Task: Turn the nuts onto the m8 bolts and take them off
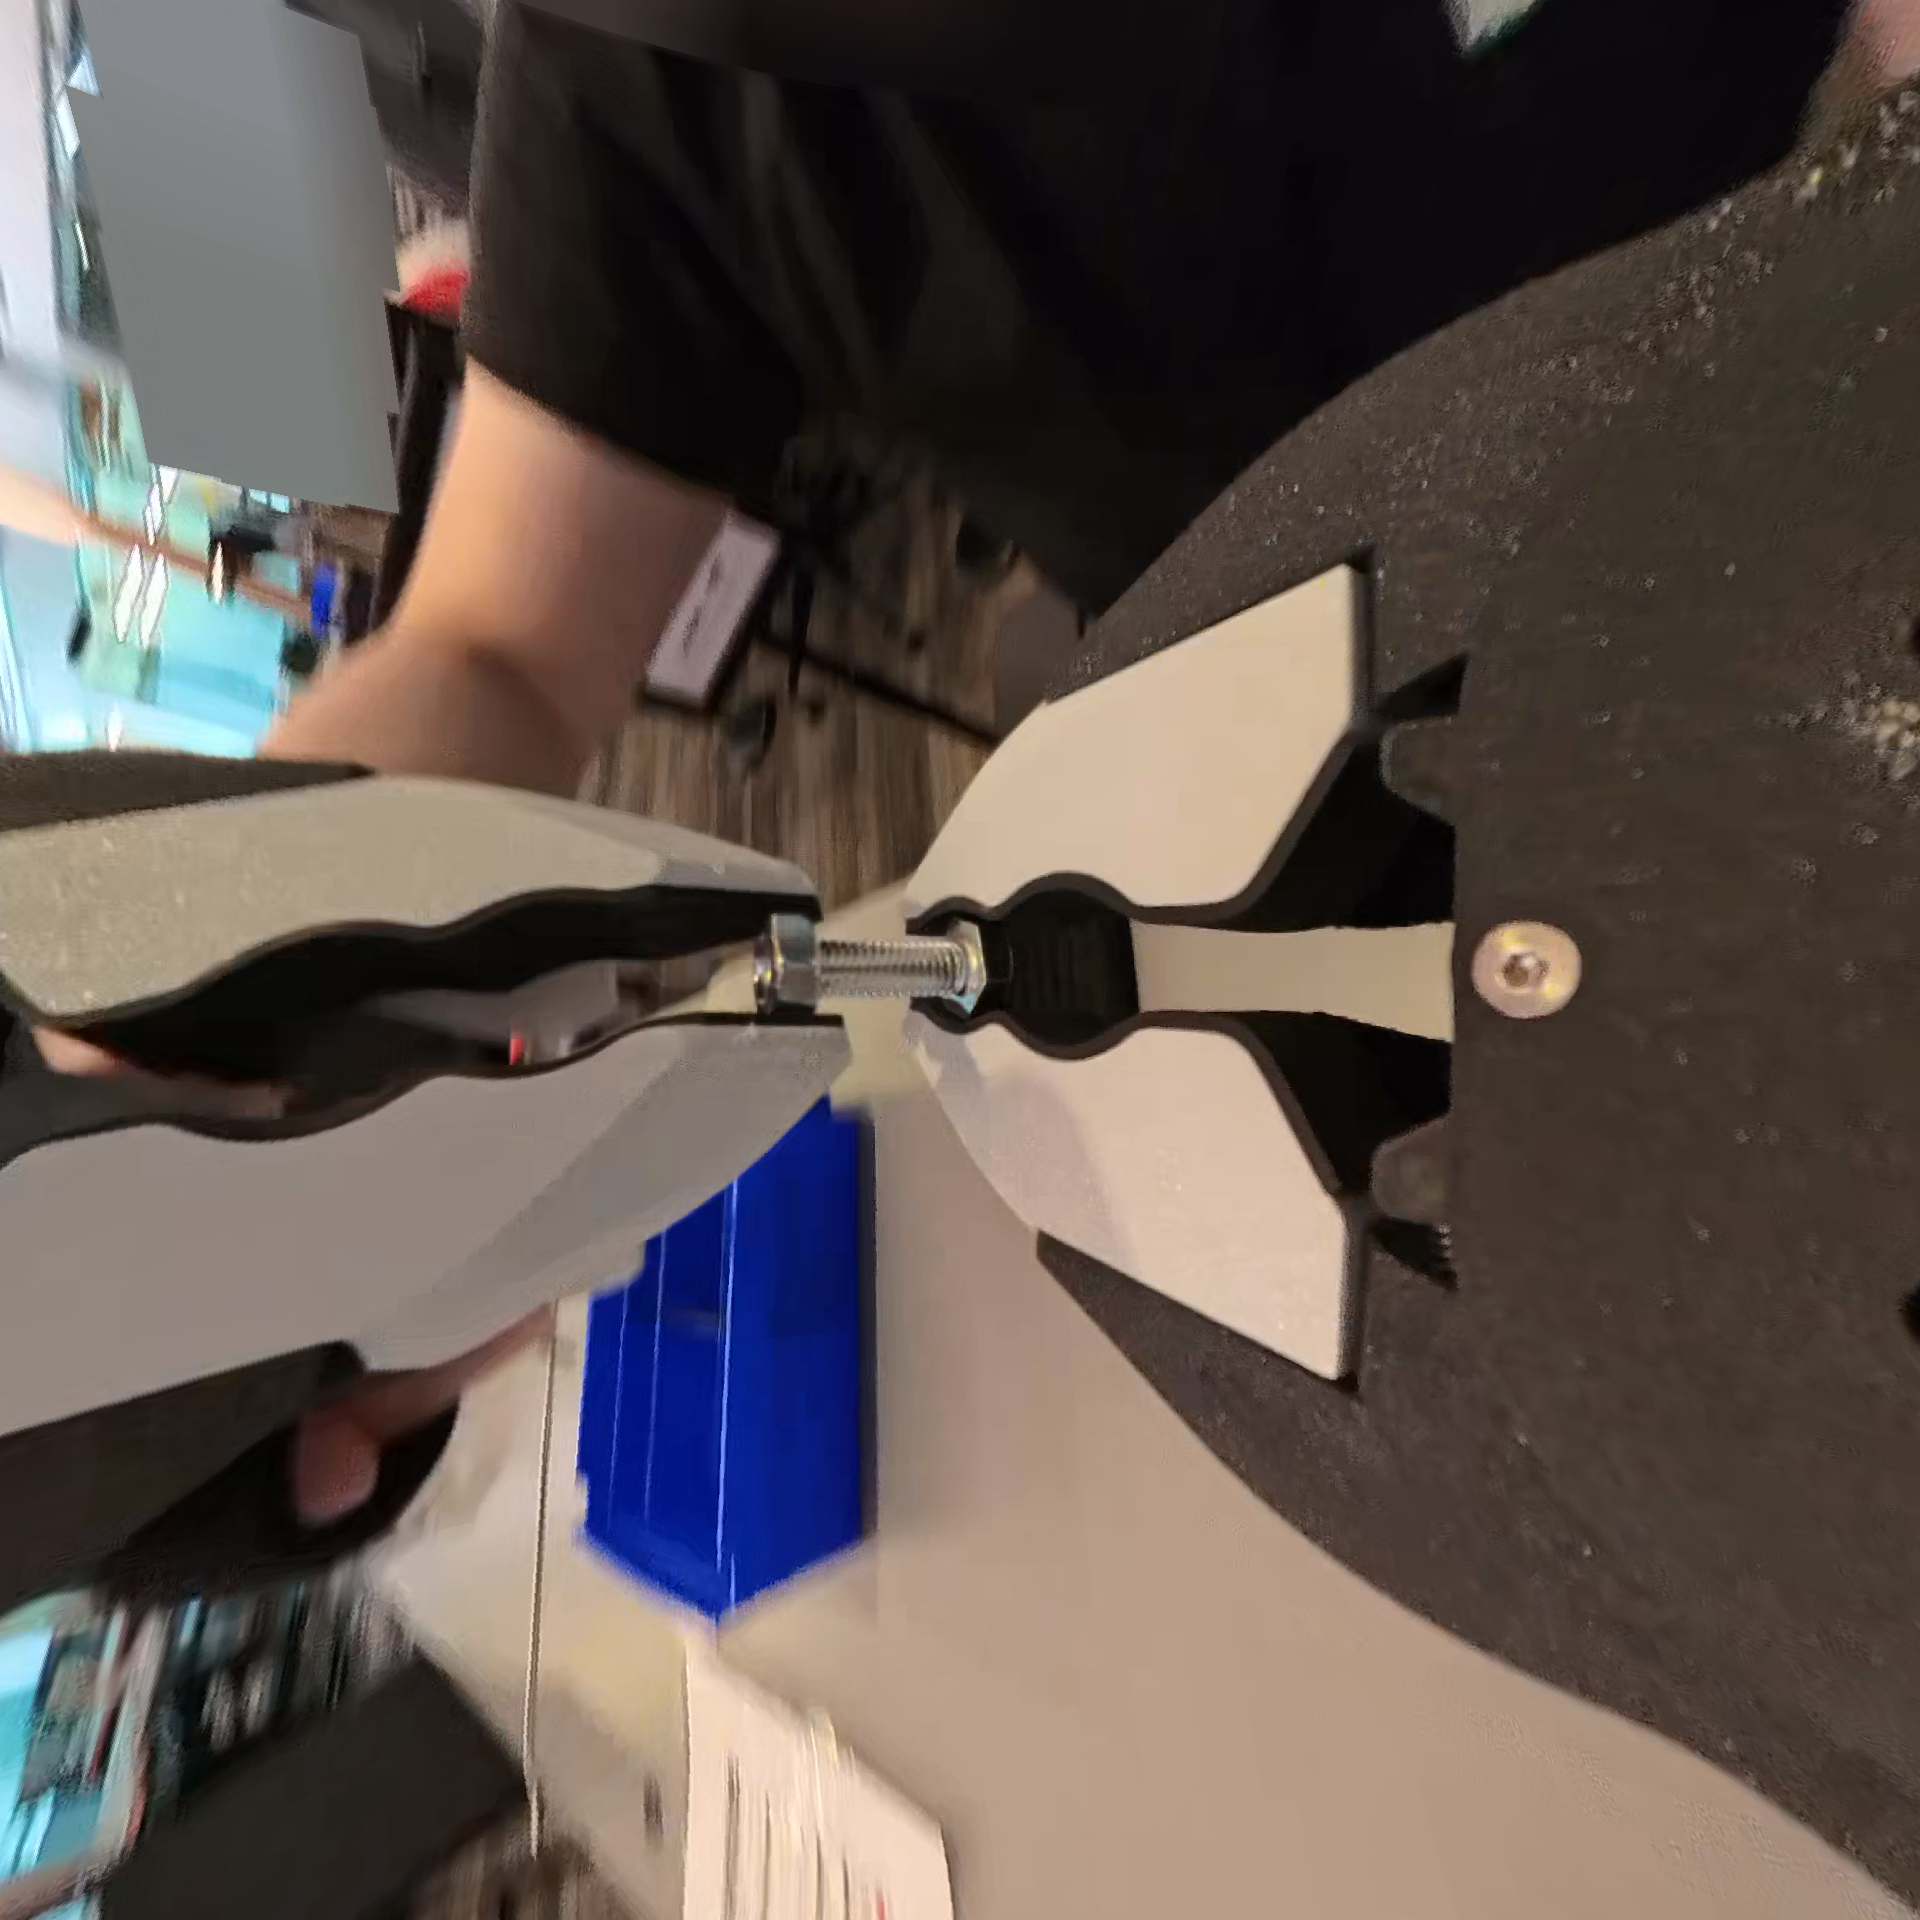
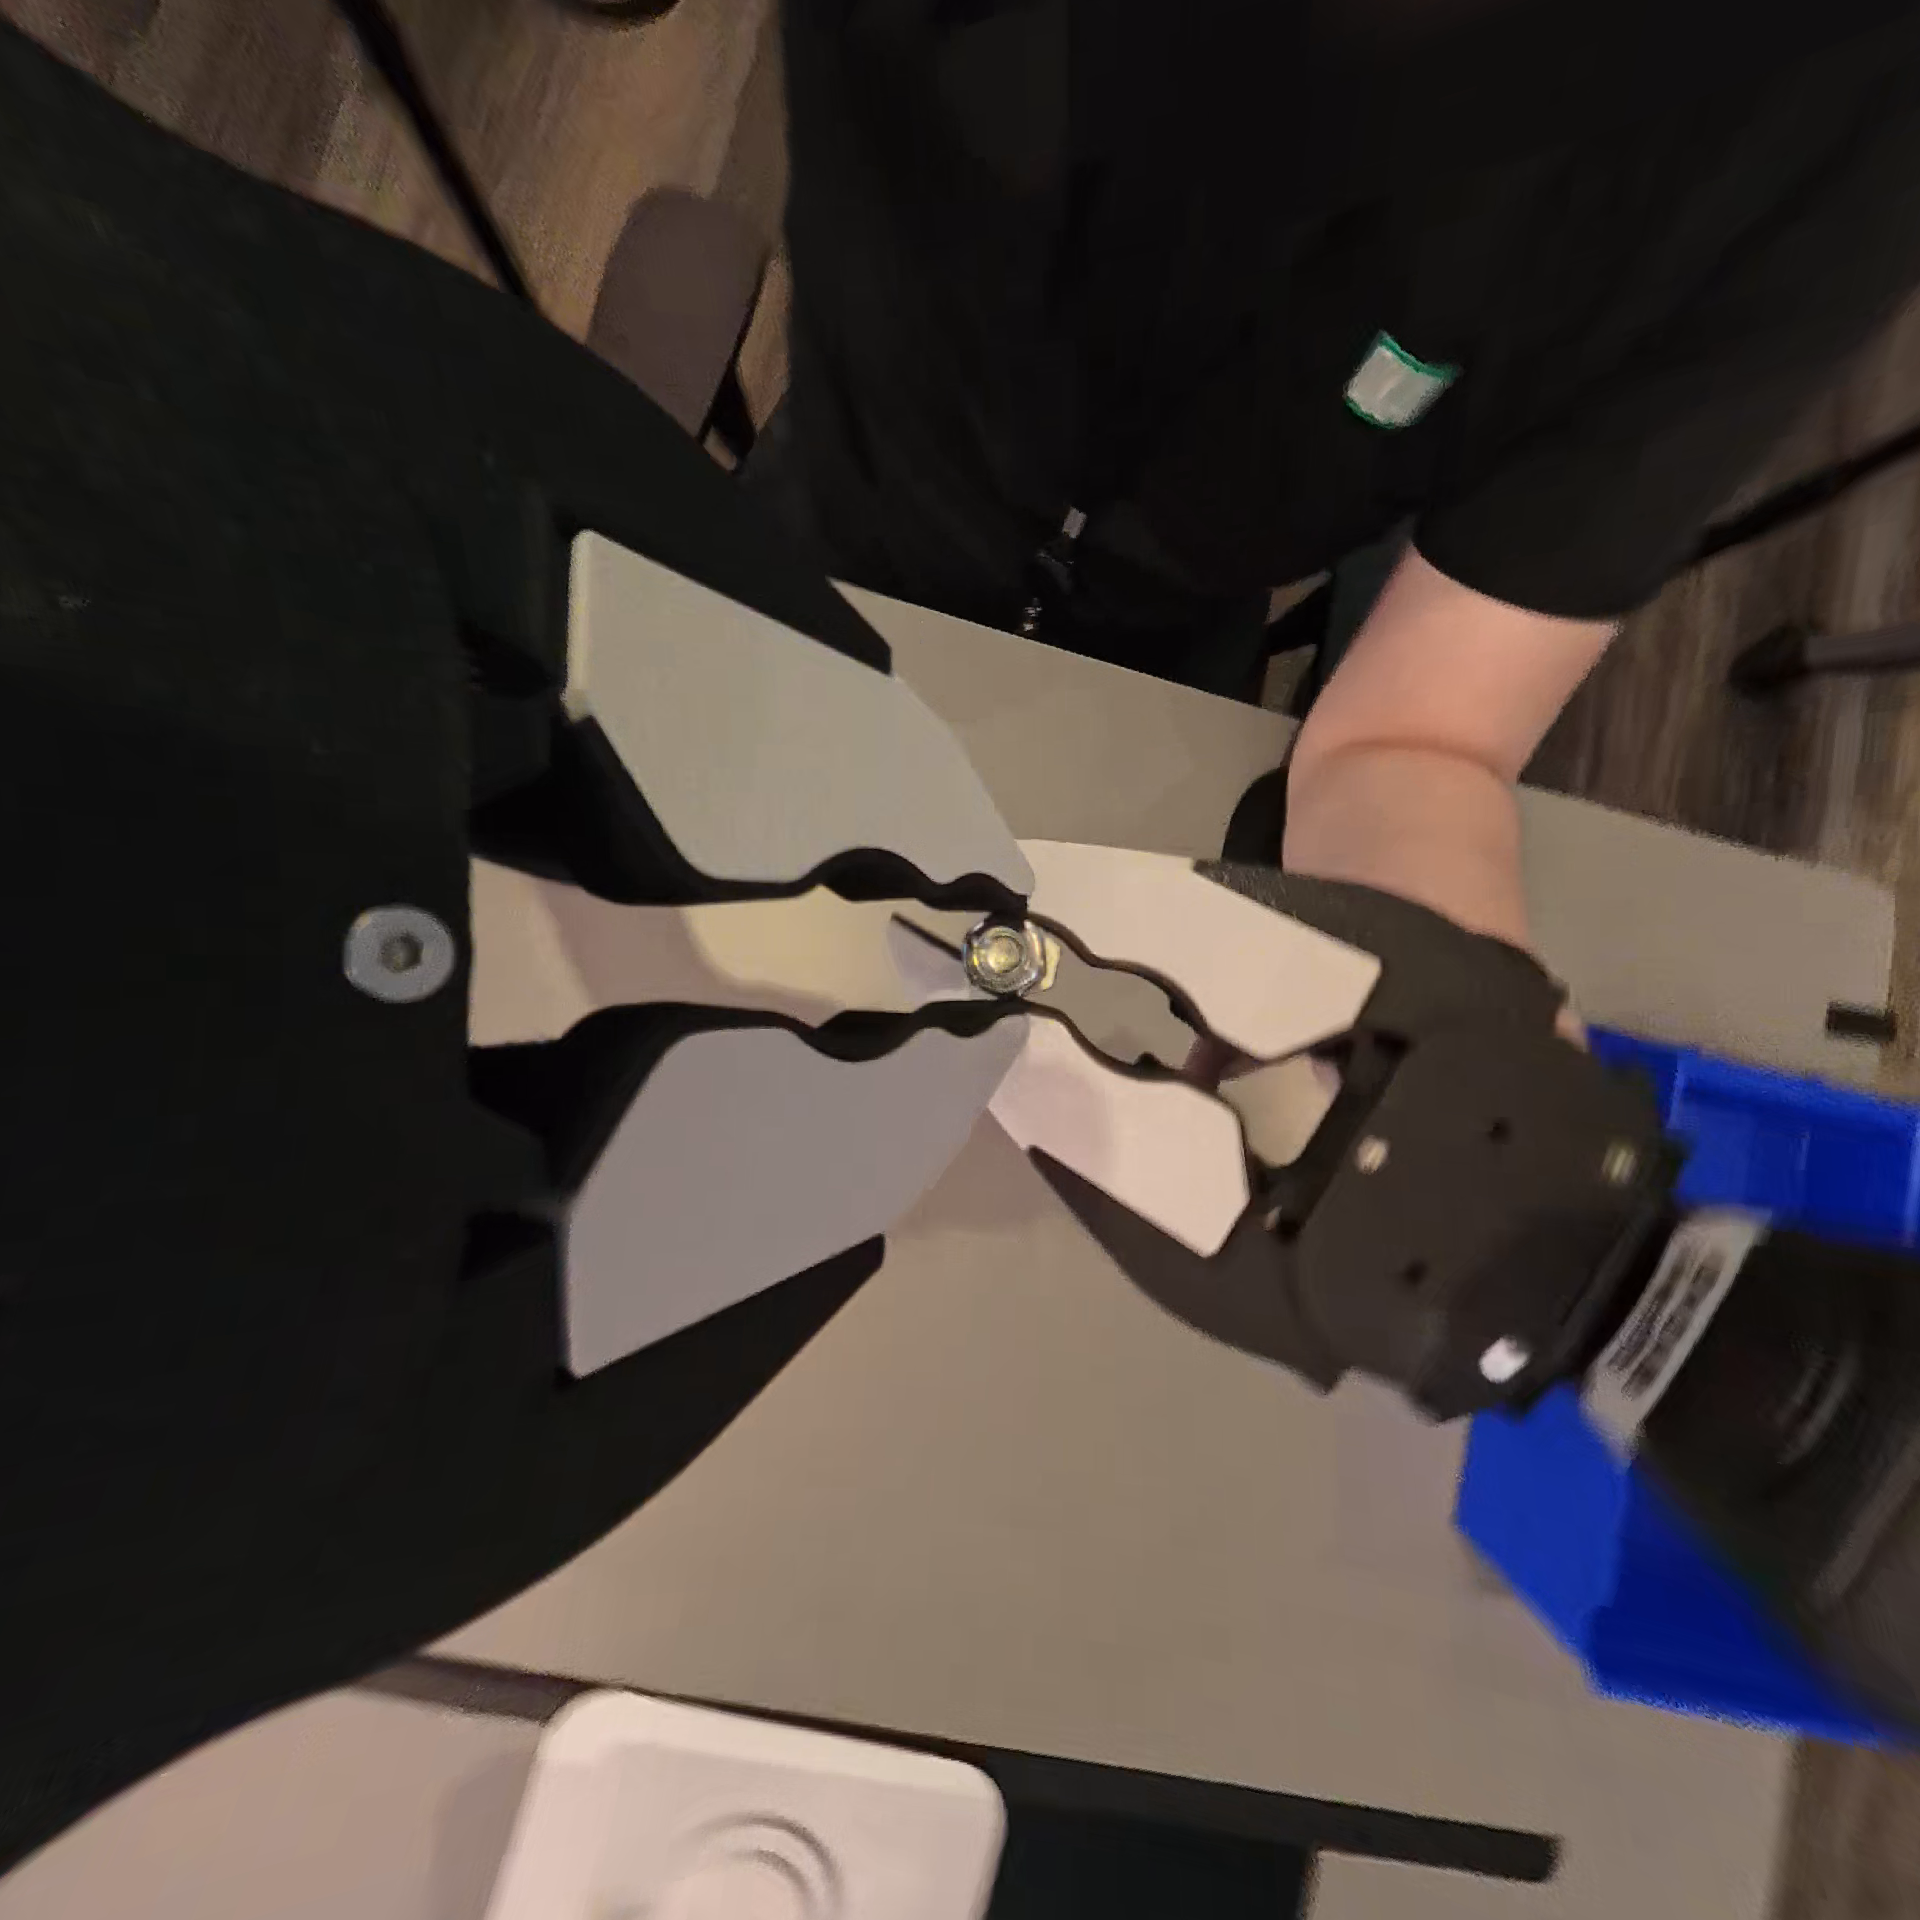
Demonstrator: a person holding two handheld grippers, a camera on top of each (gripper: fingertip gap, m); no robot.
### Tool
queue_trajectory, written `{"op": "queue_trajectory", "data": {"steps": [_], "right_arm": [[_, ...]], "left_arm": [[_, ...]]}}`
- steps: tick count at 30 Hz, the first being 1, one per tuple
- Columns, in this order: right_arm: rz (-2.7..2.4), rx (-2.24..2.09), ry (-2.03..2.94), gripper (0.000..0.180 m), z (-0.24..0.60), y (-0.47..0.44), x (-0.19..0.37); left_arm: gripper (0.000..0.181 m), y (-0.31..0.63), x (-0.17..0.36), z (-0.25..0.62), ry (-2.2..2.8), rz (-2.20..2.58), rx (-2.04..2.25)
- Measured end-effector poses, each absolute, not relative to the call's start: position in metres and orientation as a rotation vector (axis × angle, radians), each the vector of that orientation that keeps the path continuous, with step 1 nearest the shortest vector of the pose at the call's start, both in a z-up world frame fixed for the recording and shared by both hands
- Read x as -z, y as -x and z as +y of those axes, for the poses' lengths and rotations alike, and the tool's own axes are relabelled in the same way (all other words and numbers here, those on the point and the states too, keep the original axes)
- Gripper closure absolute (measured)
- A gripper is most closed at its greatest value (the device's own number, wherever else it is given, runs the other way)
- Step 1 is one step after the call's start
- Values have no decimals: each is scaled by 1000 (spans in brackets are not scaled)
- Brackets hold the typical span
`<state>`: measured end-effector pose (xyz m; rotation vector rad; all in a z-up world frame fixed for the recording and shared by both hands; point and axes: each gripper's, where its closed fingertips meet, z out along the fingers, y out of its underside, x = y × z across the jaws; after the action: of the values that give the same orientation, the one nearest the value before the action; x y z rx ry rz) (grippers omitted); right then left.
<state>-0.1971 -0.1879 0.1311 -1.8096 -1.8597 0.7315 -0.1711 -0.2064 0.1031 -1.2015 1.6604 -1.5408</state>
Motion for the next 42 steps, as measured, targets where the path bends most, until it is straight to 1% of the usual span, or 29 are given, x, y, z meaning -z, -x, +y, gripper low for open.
{"op": "queue_trajectory", "data": {"steps": [7, 14, 18, 26, 28, 32, 34, 36, 38, 40, 42], "right_arm": [[-2073, -680, 1416, 164, -240, 218, -135], [-2199, -521, 1264, 164, -265, 222, -133], [-2264, -549, 1252, 164, -277, 223, -128], [-2205, -538, 1281, 163, -268, 217, -131], [-2176, -518, 1303, 154, -264, 217, -132], [-2025, -506, 1351, 144, -247, 214, -146], [-1862, -488, 1423, 141, -229, 210, -161], [-1633, -434, 1549, 137, -199, 200, -178], [-1384, -416, 1719, 137, -170, 184, -188], [-1150, -460, 1875, 140, -147, 170, -189], [-975, -515, 1997, 143, -128, 159, -182]], "left_arm": [[170, 208, -112, -272, 841, 1977, 2094], [170, 226, -117, -300, 571, 2121, 2463], [170, 229, -112, -312, 467, 2204, 2531], [170, 217, -115, -305, 561, 2114, 2458], [170, 213, -117, -302, 597, 2078, 2458], [170, 198, -120, -286, 712, 1953, 2380], [170, 180, -121, -266, 855, 1812, 2241], [170, 158, -119, -233, 1044, 1625, 2016], [170, 141, -112, -192, 1239, 1442, 1730], [170, 134, -101, -151, 1368, 1295, 1417], [170, 135, -95, -121, 1433, 1174, 1197]]}}
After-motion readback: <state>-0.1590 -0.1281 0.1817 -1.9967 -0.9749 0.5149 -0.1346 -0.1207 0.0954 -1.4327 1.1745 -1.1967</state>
